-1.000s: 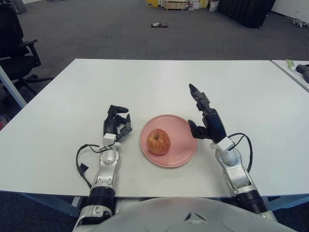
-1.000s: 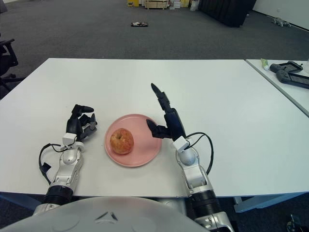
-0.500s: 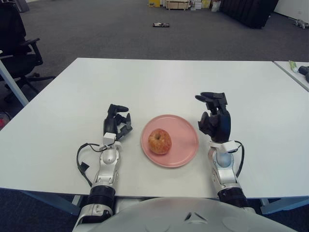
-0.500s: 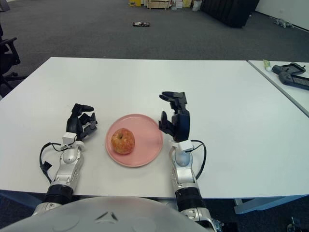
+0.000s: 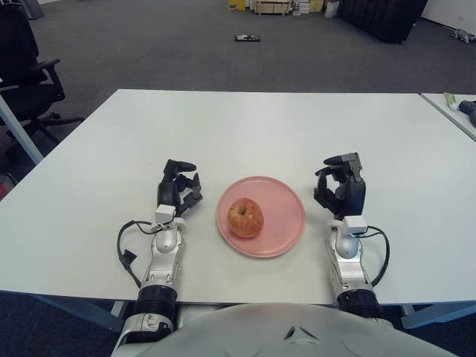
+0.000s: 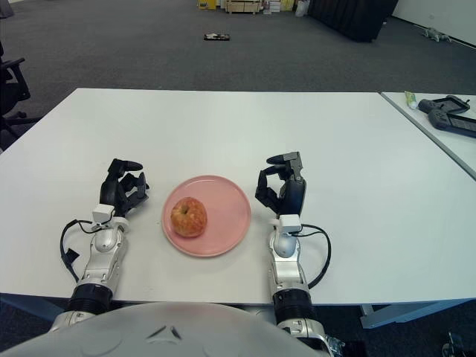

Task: Put the apple into the plate.

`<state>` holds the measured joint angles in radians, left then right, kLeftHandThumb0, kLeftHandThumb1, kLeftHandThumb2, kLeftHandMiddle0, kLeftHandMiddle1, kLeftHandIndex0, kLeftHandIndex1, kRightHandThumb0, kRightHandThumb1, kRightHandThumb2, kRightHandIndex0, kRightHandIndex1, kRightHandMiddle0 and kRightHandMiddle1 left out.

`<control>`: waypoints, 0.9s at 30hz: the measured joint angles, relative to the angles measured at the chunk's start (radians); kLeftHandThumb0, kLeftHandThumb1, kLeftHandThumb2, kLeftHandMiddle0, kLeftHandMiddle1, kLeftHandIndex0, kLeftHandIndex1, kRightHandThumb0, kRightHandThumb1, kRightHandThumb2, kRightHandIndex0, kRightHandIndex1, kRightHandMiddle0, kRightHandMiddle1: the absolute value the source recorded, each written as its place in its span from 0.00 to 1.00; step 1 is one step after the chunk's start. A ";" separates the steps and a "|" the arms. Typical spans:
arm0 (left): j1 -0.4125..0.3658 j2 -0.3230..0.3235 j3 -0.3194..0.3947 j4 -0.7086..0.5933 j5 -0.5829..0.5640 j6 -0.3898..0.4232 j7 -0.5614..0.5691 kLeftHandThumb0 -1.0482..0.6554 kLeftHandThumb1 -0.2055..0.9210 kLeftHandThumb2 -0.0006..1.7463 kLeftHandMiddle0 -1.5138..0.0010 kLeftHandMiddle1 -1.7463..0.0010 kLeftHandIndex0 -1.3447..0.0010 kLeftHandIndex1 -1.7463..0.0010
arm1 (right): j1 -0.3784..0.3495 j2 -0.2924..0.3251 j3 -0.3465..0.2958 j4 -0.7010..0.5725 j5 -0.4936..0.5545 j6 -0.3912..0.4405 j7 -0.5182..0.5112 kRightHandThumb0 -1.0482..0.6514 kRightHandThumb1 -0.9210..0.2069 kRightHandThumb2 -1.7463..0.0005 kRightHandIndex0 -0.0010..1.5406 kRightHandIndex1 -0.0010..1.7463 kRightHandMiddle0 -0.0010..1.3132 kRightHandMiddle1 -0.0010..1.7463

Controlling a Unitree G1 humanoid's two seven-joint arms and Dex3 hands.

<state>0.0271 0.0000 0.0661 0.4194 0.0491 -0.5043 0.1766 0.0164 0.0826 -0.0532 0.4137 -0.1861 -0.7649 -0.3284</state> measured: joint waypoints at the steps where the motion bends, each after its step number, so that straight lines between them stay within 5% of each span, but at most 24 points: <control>1: 0.000 0.000 0.000 0.001 0.002 -0.001 0.000 0.39 0.75 0.52 0.59 0.00 0.73 0.00 | -0.009 -0.003 -0.002 0.022 0.005 0.006 0.000 0.39 0.21 0.51 0.41 0.98 0.26 1.00; 8: 0.000 -0.002 -0.002 -0.002 0.004 0.003 0.000 0.39 0.76 0.52 0.59 0.00 0.73 0.00 | -0.079 -0.026 -0.016 0.123 0.019 0.011 0.003 0.39 0.23 0.50 0.41 0.95 0.27 1.00; 27: 0.002 -0.003 -0.002 0.000 0.008 0.003 0.001 0.39 0.76 0.51 0.58 0.00 0.73 0.00 | -0.125 -0.036 -0.024 0.236 0.062 0.082 0.041 0.39 0.25 0.48 0.40 0.90 0.28 1.00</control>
<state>0.0293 -0.0031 0.0645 0.4198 0.0570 -0.5013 0.1772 -0.1084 0.0462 -0.0772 0.6495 -0.1240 -0.6833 -0.2870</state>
